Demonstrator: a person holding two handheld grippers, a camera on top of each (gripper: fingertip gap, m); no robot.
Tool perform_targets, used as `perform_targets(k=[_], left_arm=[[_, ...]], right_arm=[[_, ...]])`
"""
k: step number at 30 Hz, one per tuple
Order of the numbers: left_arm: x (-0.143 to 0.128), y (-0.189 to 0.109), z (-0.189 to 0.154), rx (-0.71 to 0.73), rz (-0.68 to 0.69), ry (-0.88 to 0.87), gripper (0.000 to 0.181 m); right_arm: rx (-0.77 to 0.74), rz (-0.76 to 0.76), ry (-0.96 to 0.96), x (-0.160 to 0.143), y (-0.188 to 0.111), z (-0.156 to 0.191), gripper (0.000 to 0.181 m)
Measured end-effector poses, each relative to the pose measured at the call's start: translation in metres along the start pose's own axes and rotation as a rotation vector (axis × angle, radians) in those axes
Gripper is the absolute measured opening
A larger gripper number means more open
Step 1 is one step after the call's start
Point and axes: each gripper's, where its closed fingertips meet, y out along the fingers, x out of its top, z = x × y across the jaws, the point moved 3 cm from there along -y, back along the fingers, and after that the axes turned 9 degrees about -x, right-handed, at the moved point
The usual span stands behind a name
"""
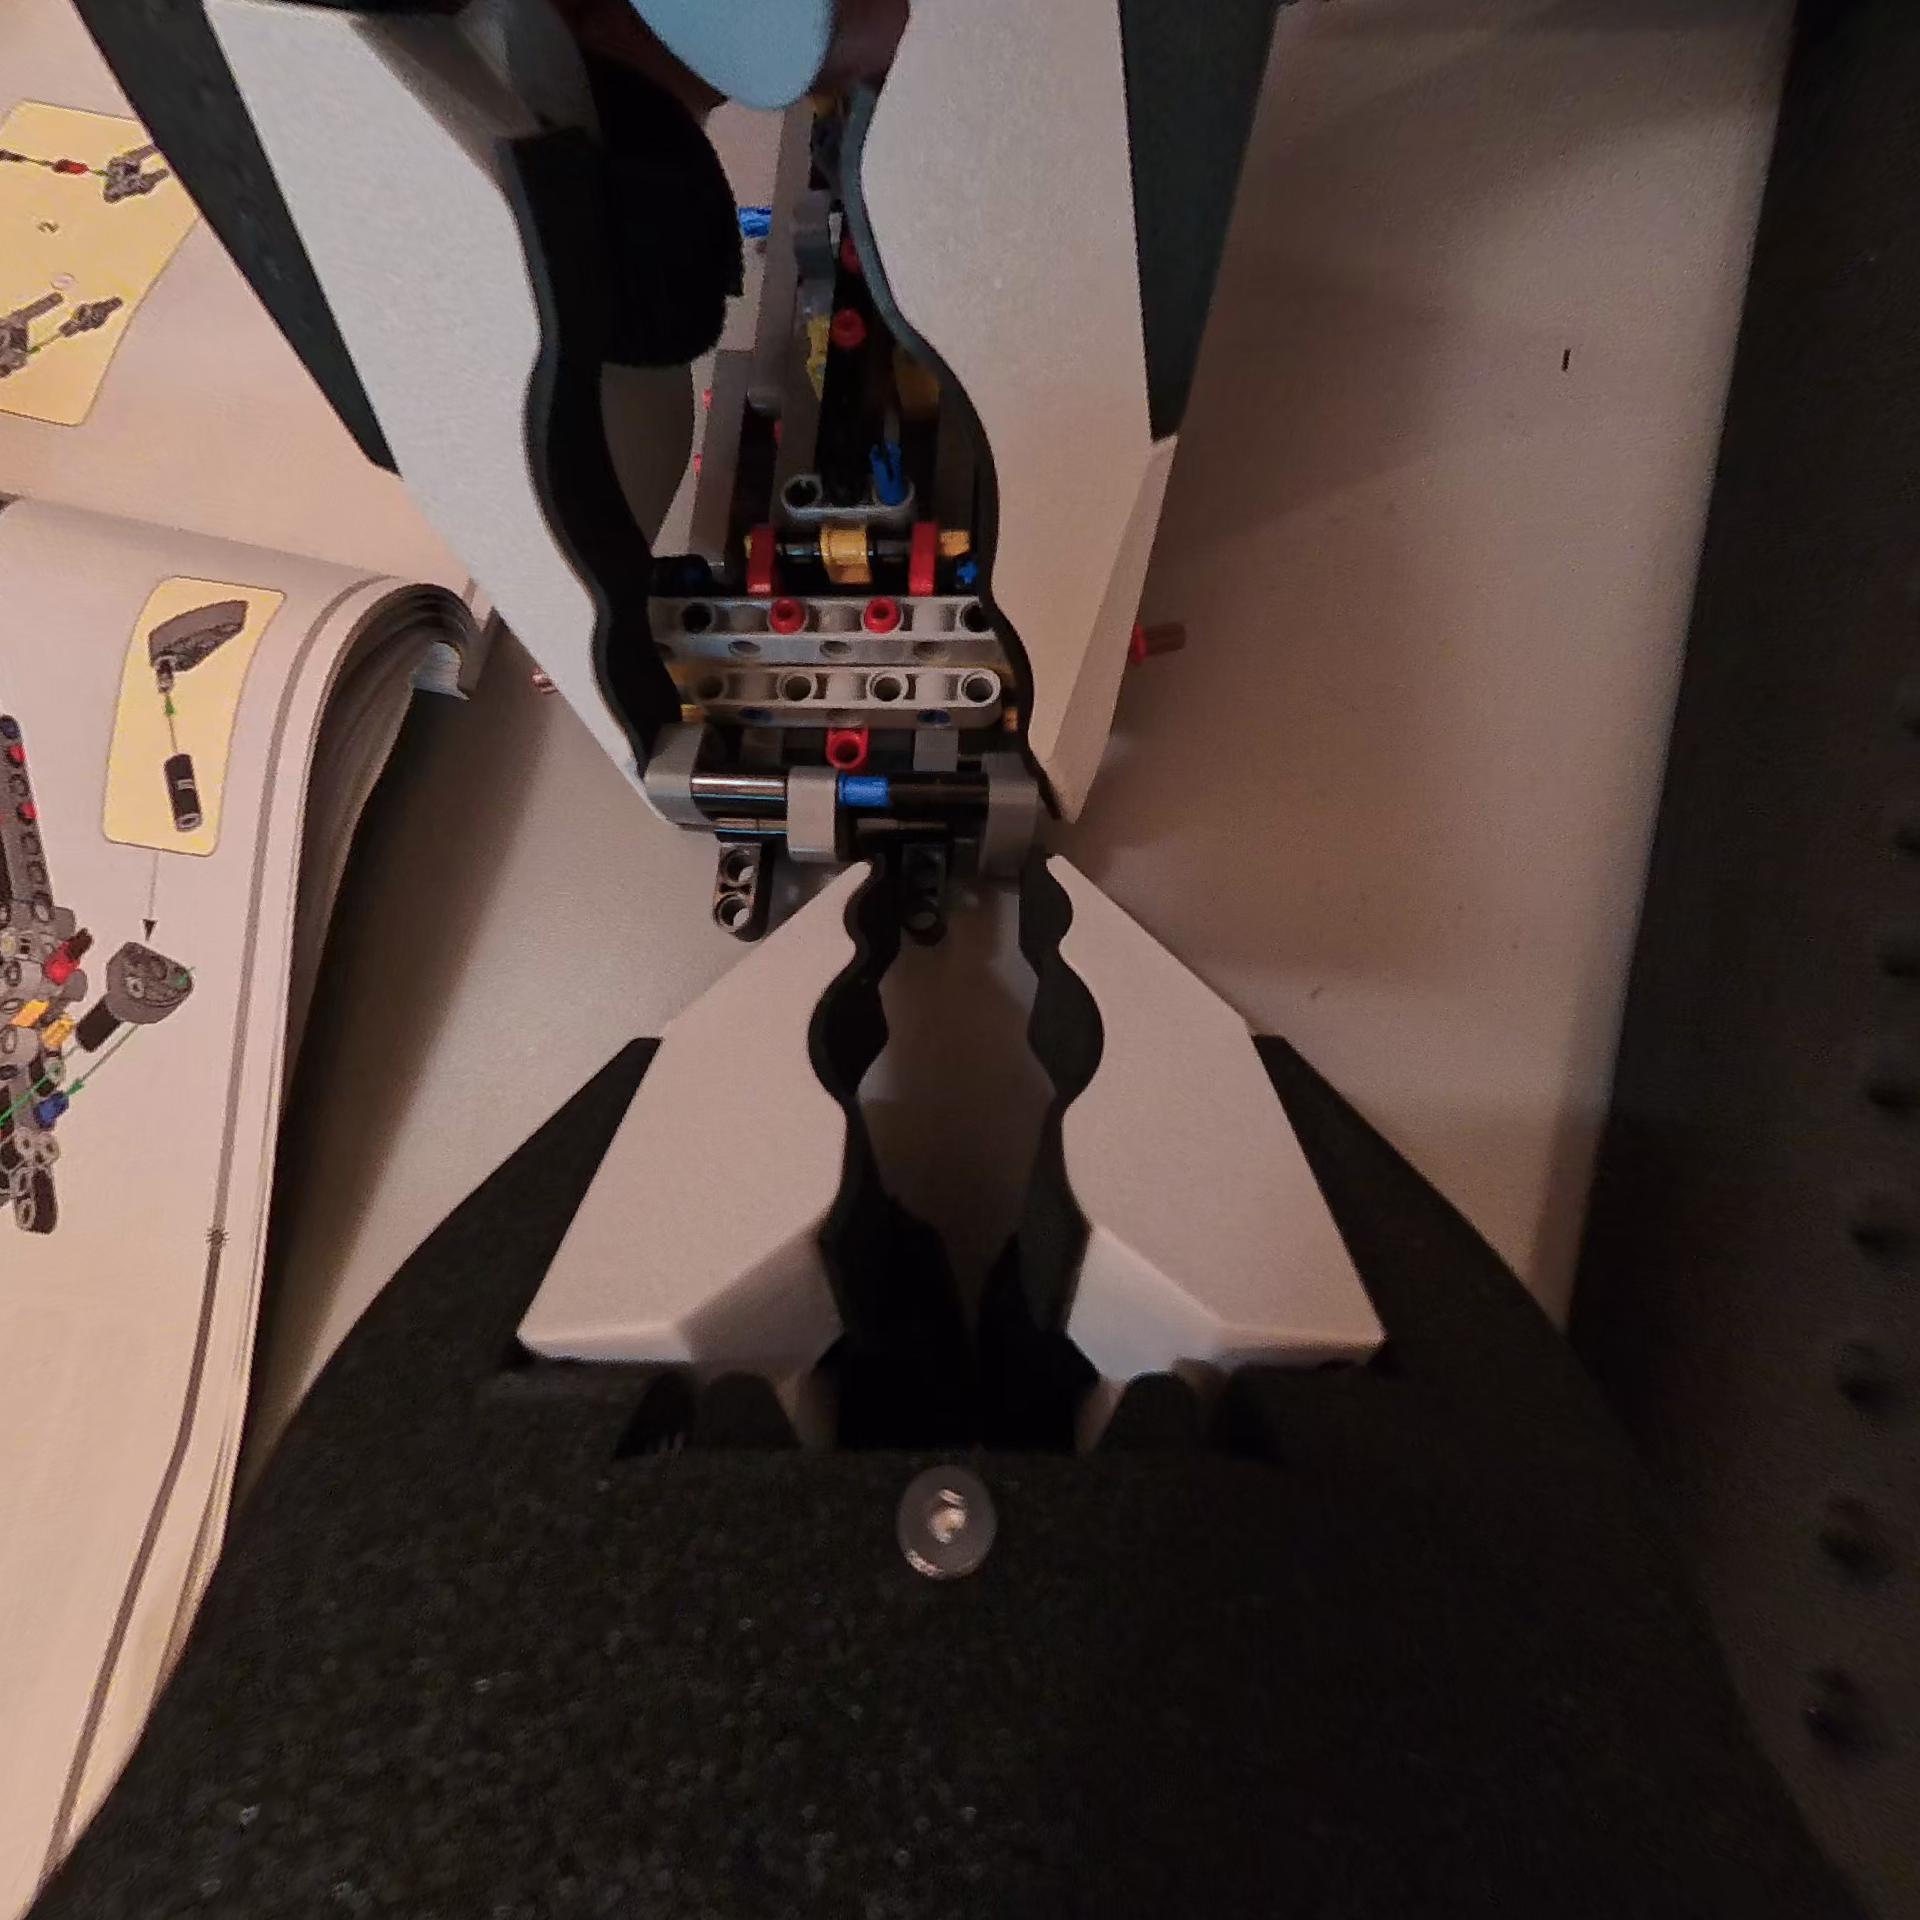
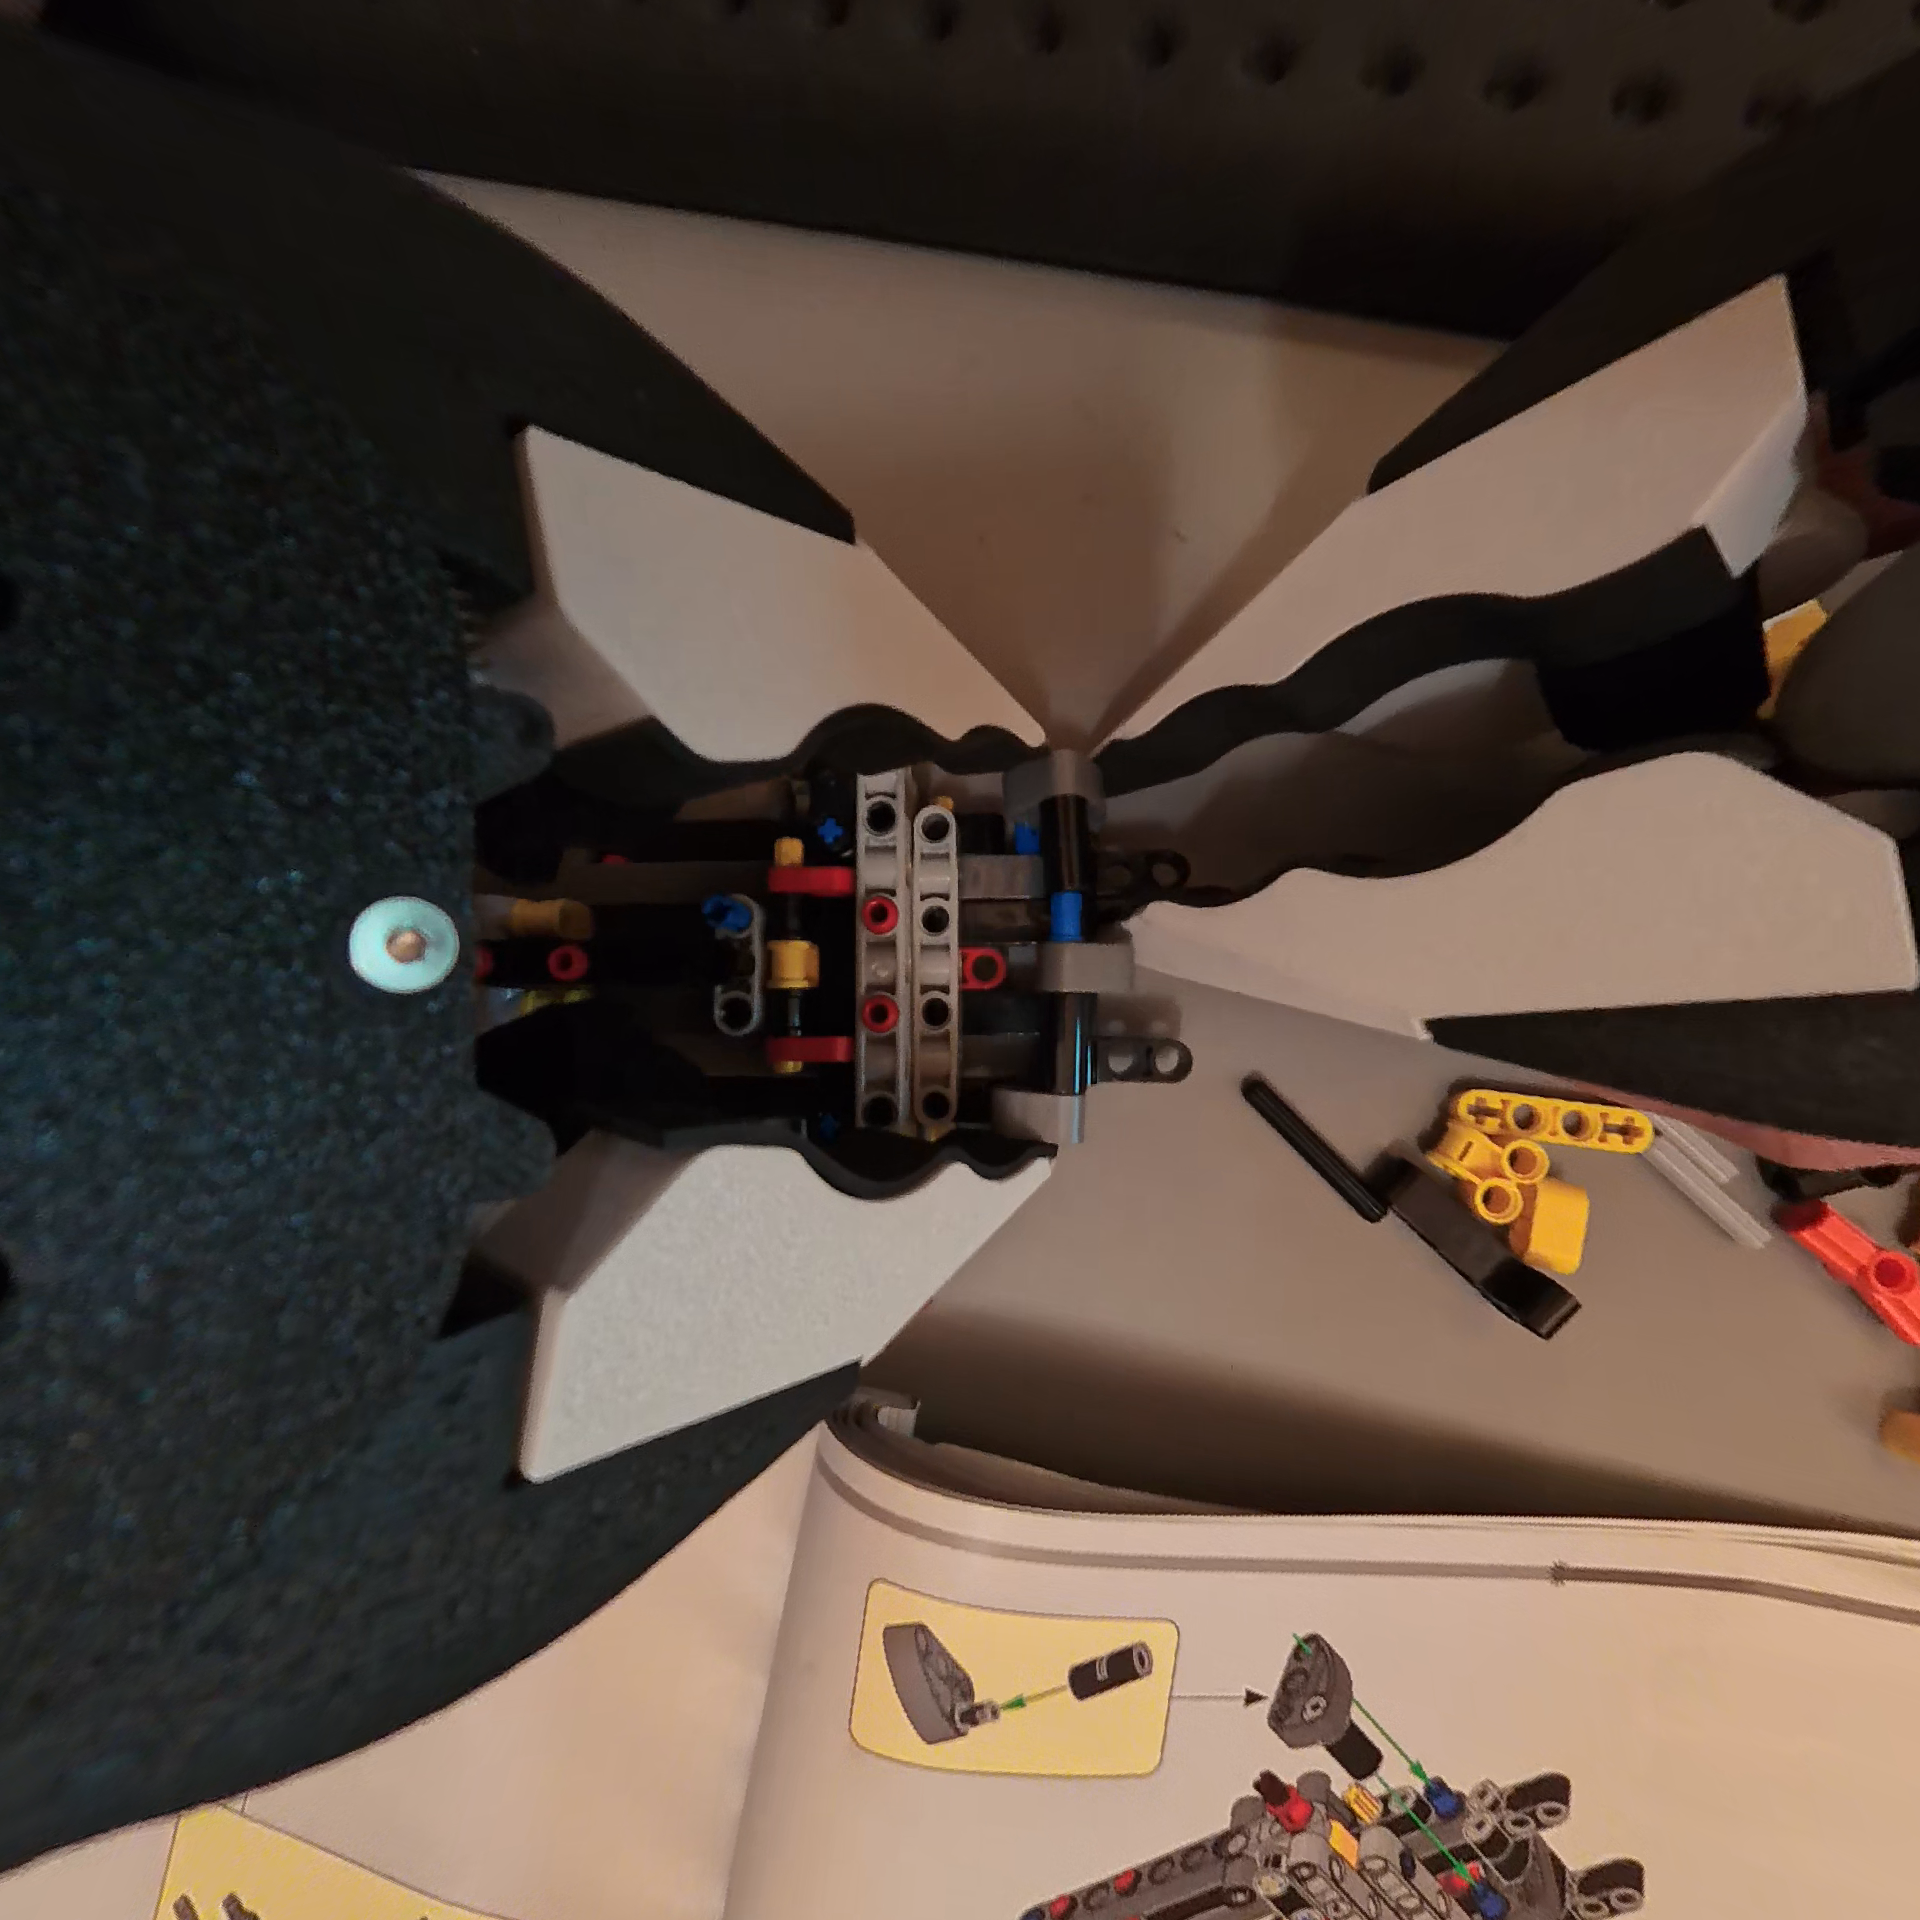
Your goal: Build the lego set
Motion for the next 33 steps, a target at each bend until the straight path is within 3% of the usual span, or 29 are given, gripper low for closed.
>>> perform_targets(k=[16,22,28,33], left_arm=[[0.0,0.001,0.0,0.007,0.004,0.024,0.016],[0.0,0.001,-0.002,0.004,0.003,0.038,0.016],[-0.002,-0.001,-0.003,0.01,0.006,0.055,0.014],[0.001,-0.001,-0.005,-0.026,0.0,0.045,0.006]], right_arm=[[-0.001,-0.001,0.031,0.0,-0.001,0.001,0.061],[-0.009,0.009,0.077,-0.005,-0.01,0.0,0.073],[-0.108,-0.073,0.141,-0.009,-0.04,0.012,0.056],[-0.127,-0.101,0.156,-0.007,-0.028,0.025,0.041]])
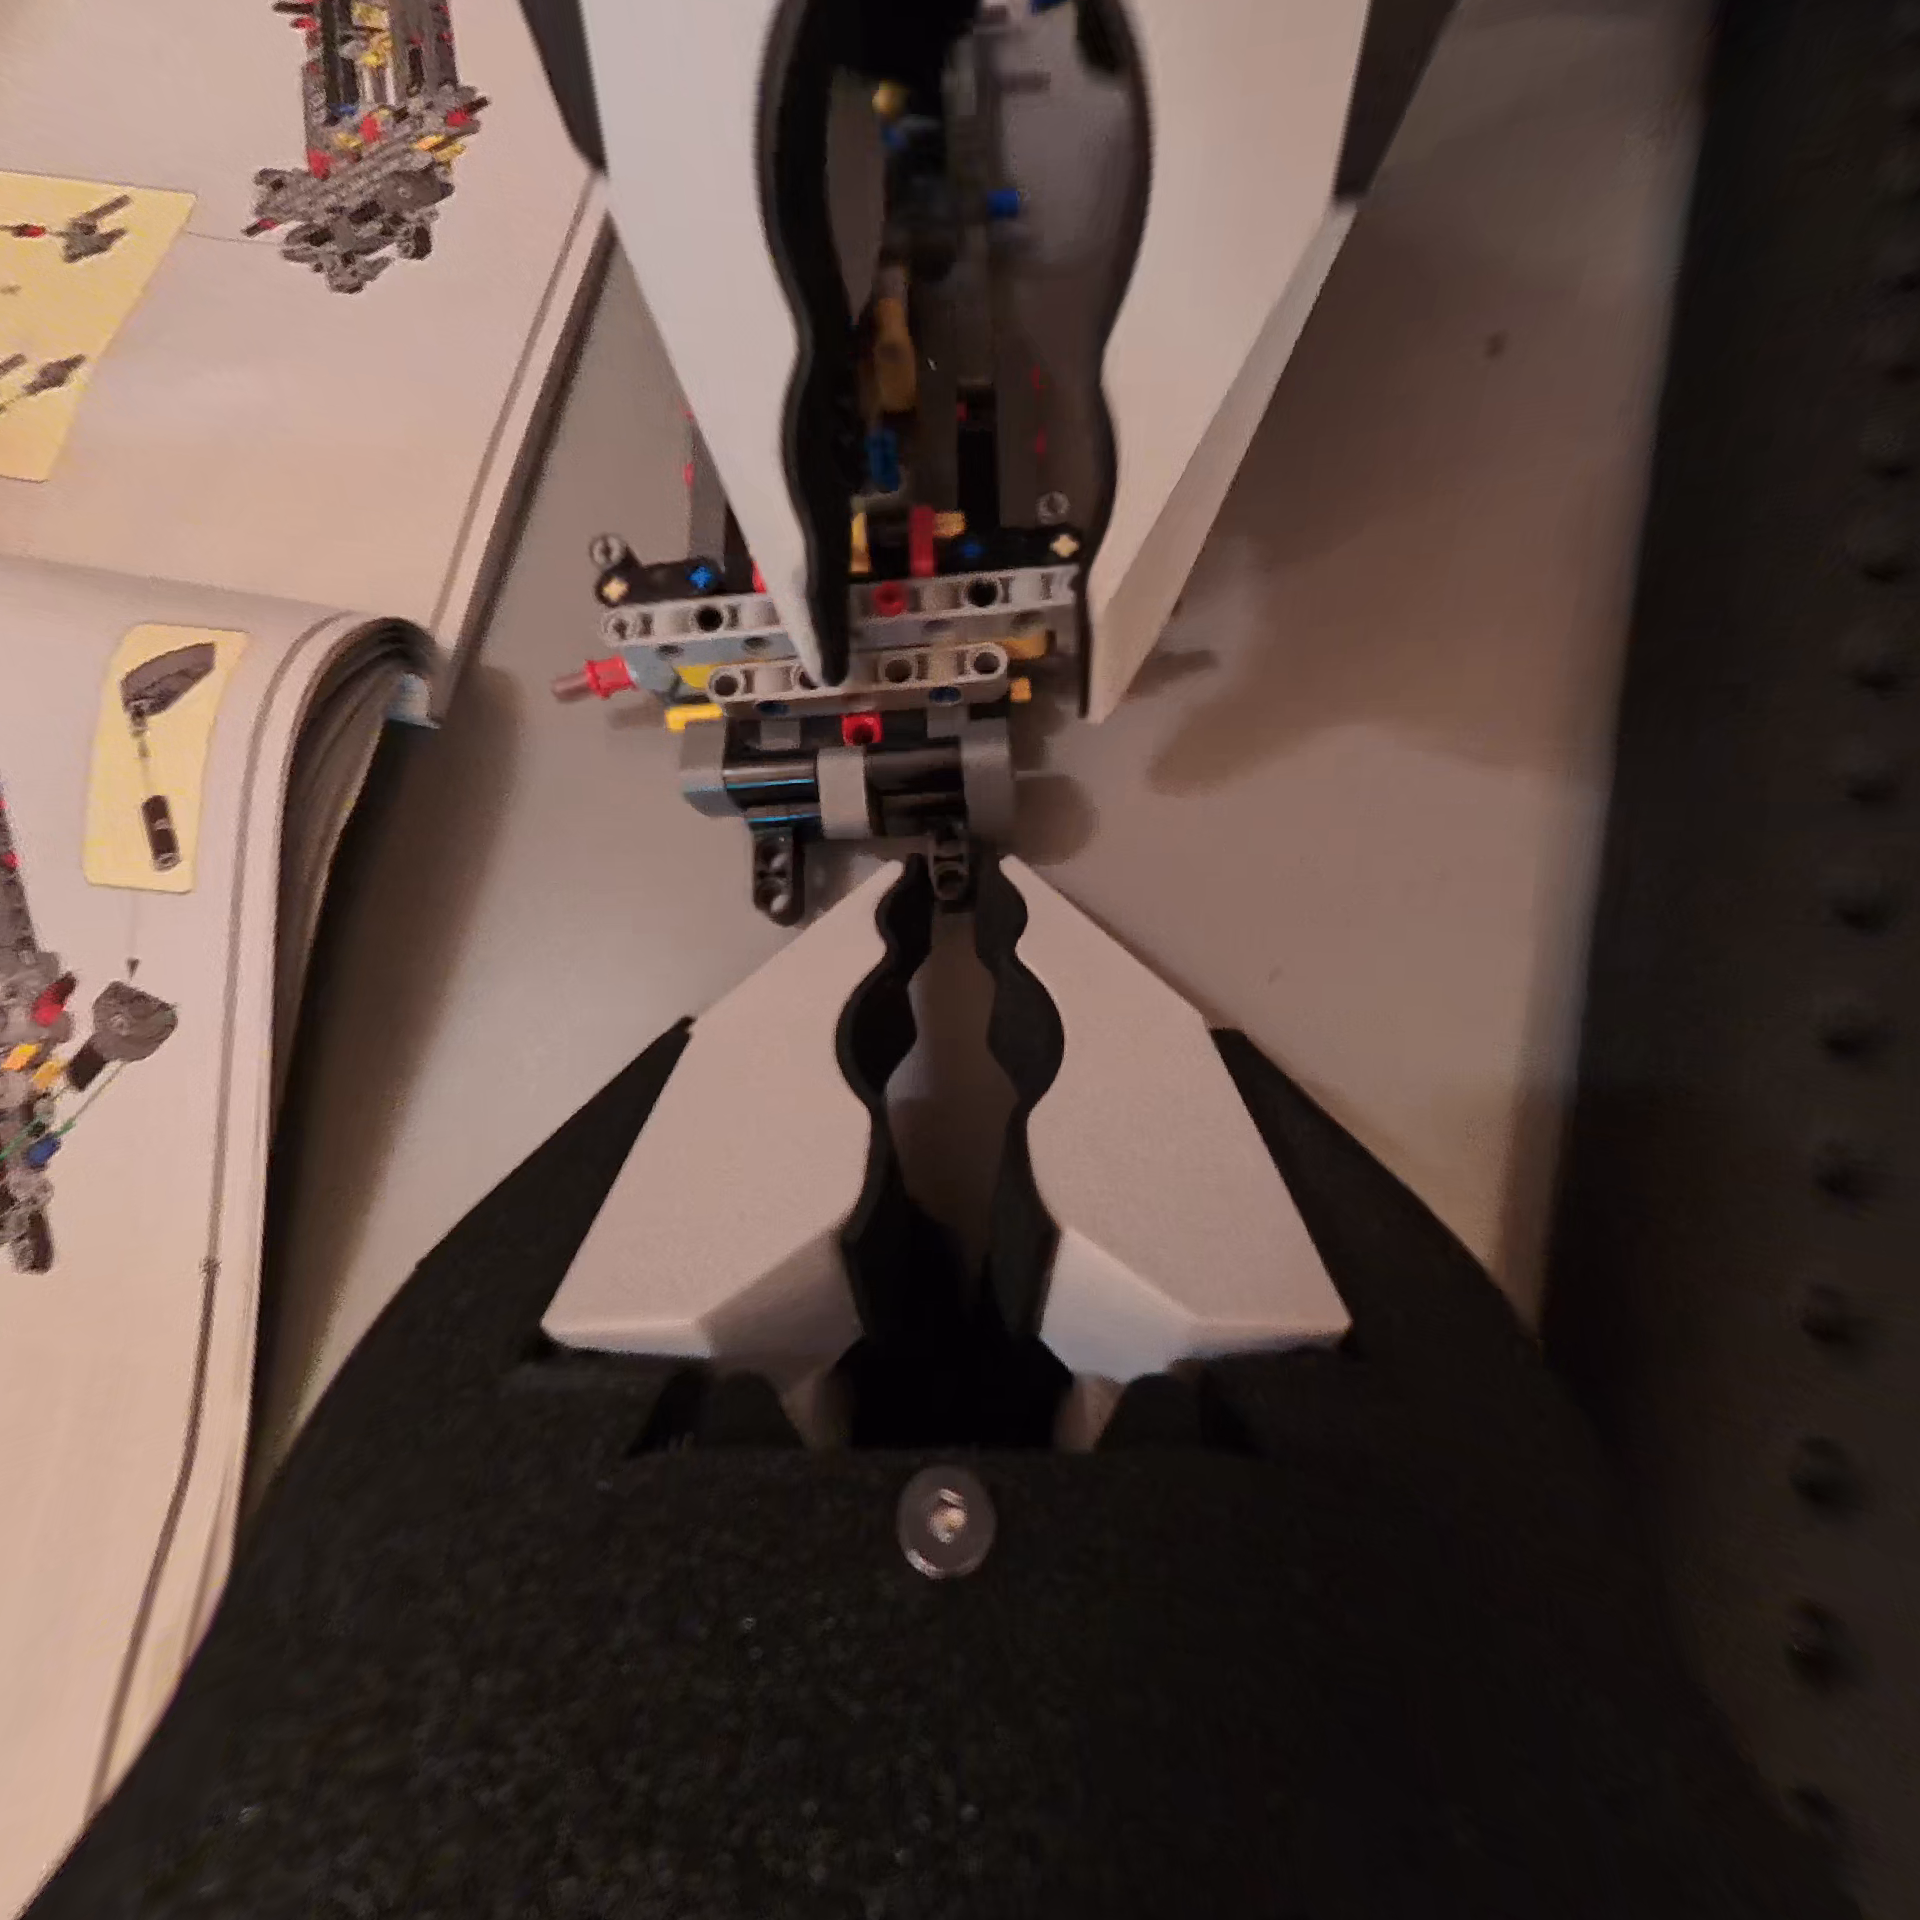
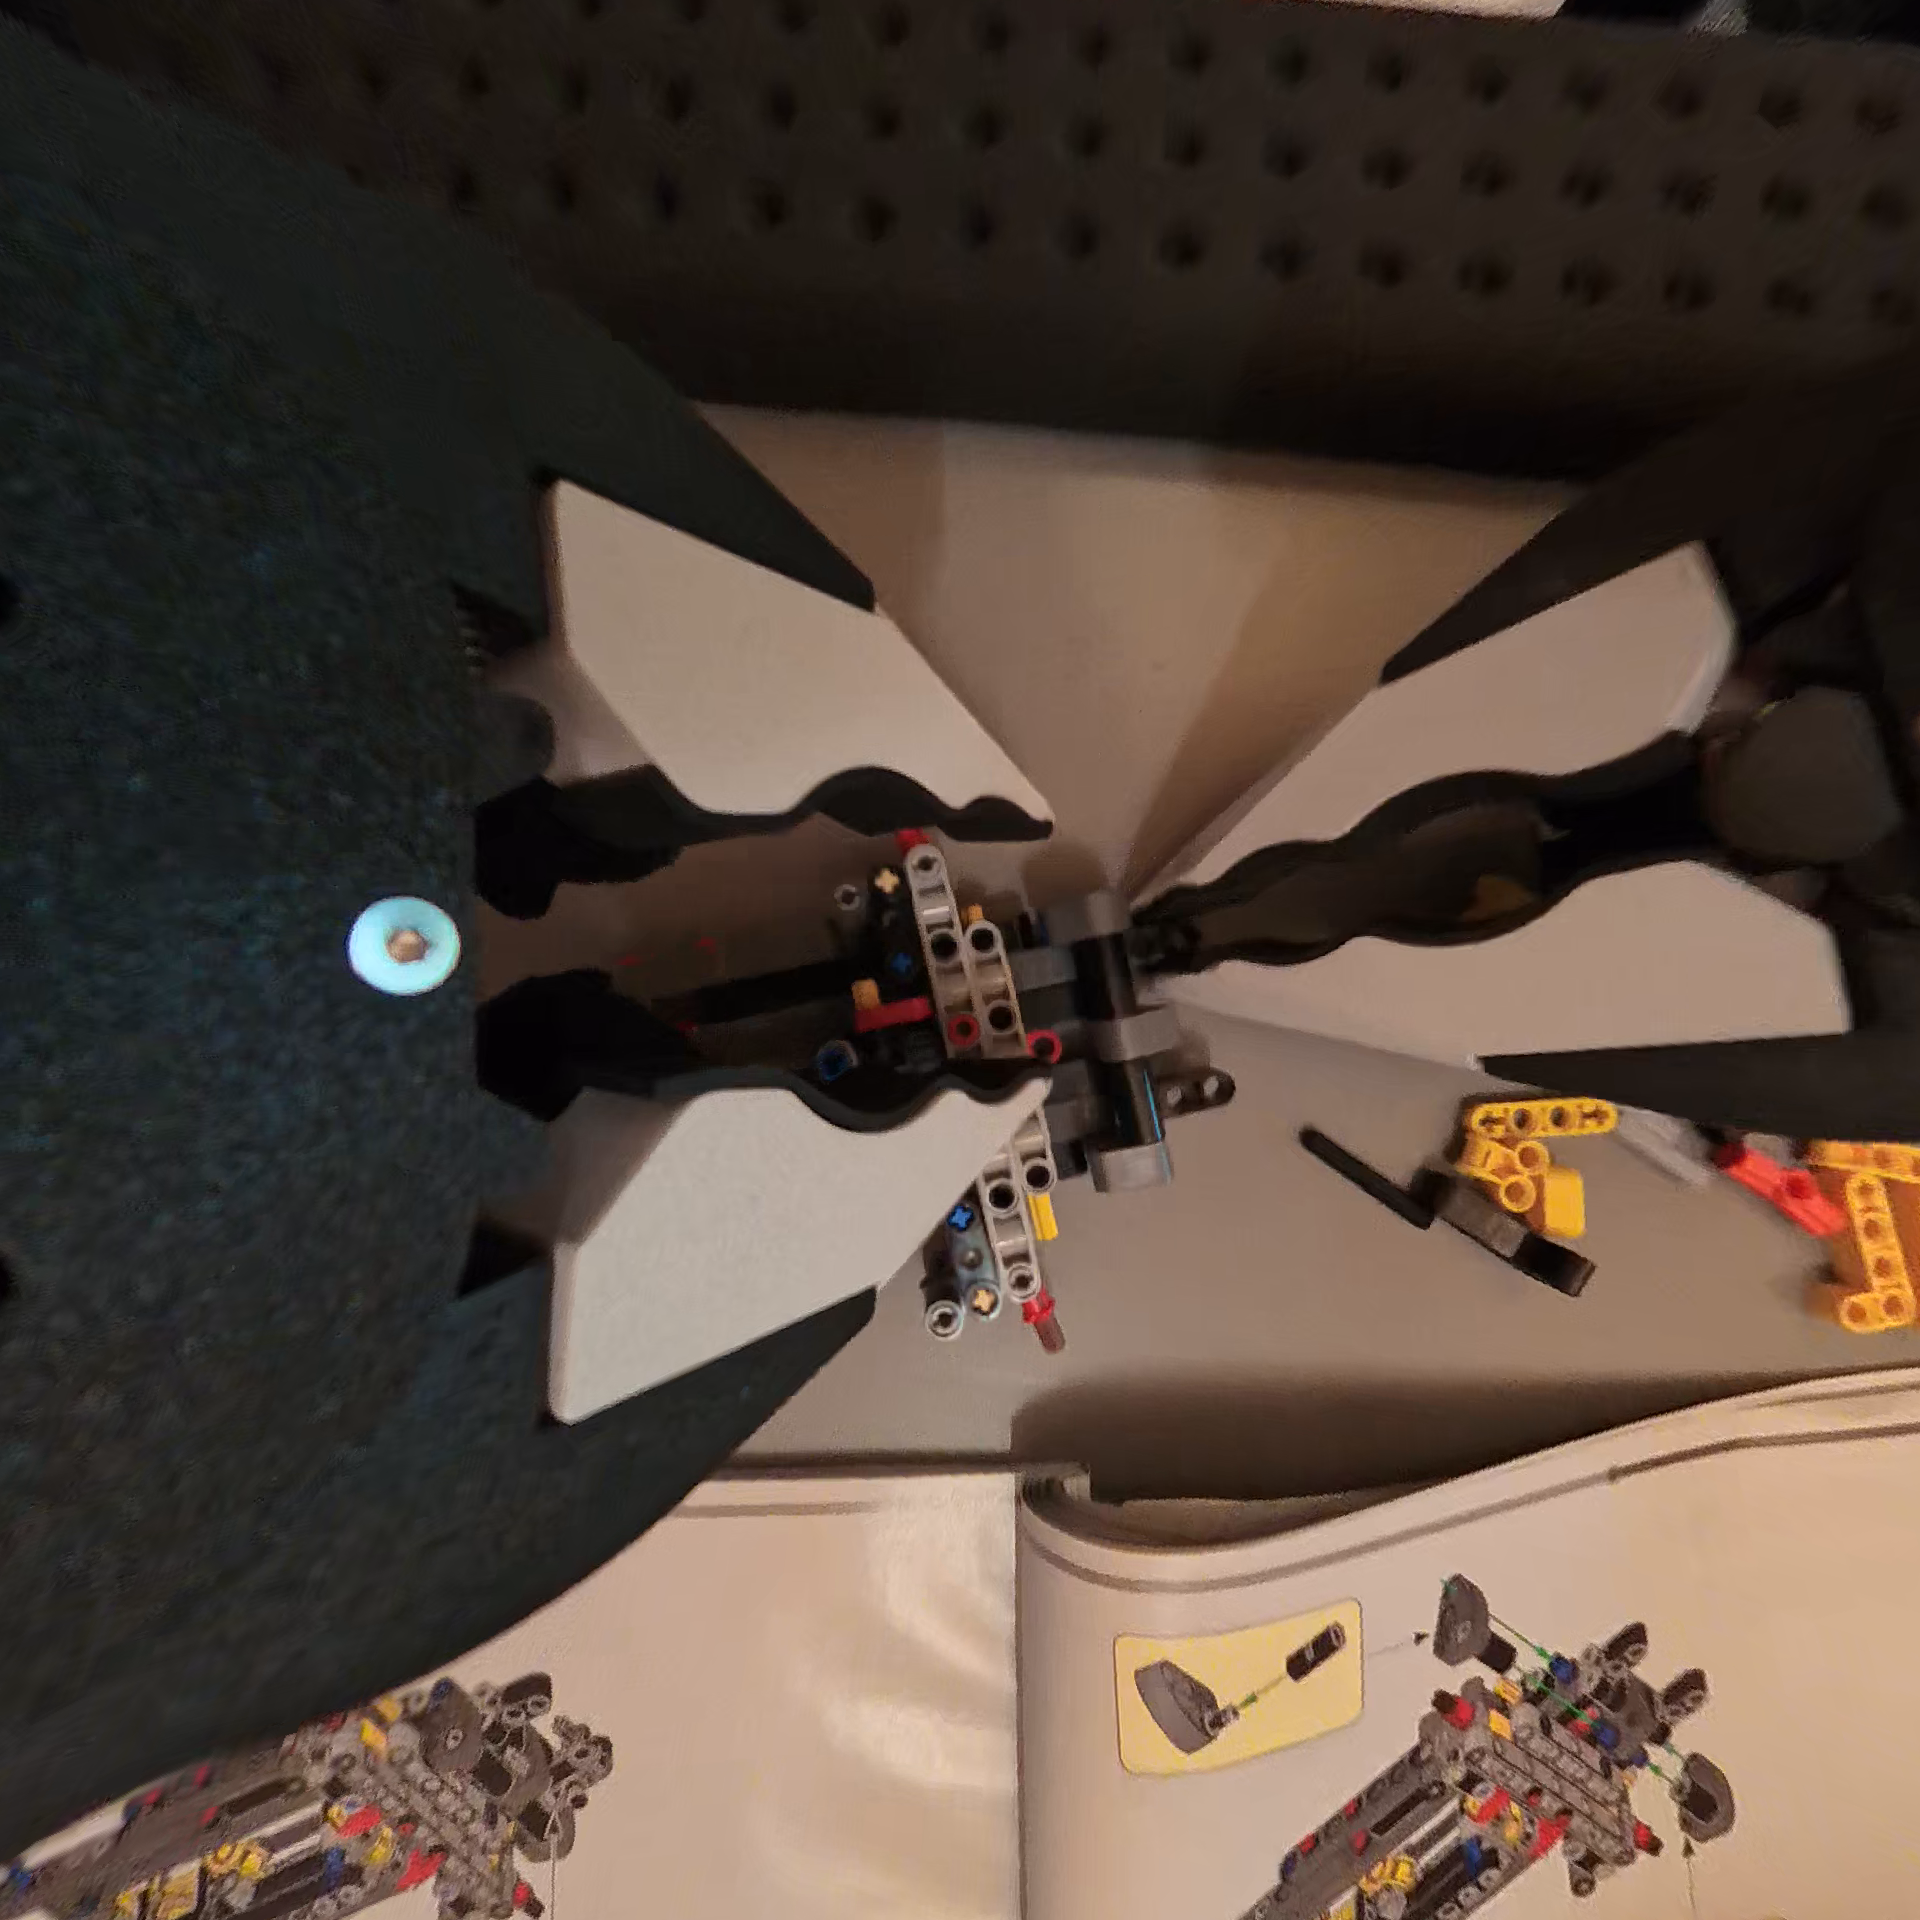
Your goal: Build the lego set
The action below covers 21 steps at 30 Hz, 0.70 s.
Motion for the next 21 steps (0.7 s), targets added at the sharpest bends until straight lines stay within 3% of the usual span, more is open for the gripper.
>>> perform_targets(k=[3,5,8,13,15,19,21], left_arm=[[0.006,-0.003,0.0,-0.03,-0.026,-0.03,0.006],[0.007,-0.006,0.004,-0.015,-0.028,-0.024,0.006],[0.019,-0.02,0.007,0.017,-0.094,-0.024,0.006],[0.053,-0.064,0.021,0.204,-0.373,-0.056,0.026],[0.066,-0.079,0.022,0.219,-0.509,-0.084,0.048],[0.087,-0.082,0.014,0.113,-0.64,-0.095,0.079],[0.1,-0.088,0.005,0.026,-0.714,-0.068,0.077]], right_arm=[[0.033,0.016,-0.008,0.004,0.006,0.004,0.03],[0.057,0.034,0.012,0.004,0.006,0.002,0.008],[0.123,-0.018,0.104,0.013,-0.007,-0.006,0.008],[0.292,-0.351,0.369,0.04,-0.049,-0.027,0.007],[0.363,-0.508,0.444,0.05,-0.069,-0.031,0.006],[0.478,-0.659,0.4,0.065,-0.097,-0.016,0.006],[0.569,-0.709,0.35,0.068,-0.109,-0.008,0.006]])
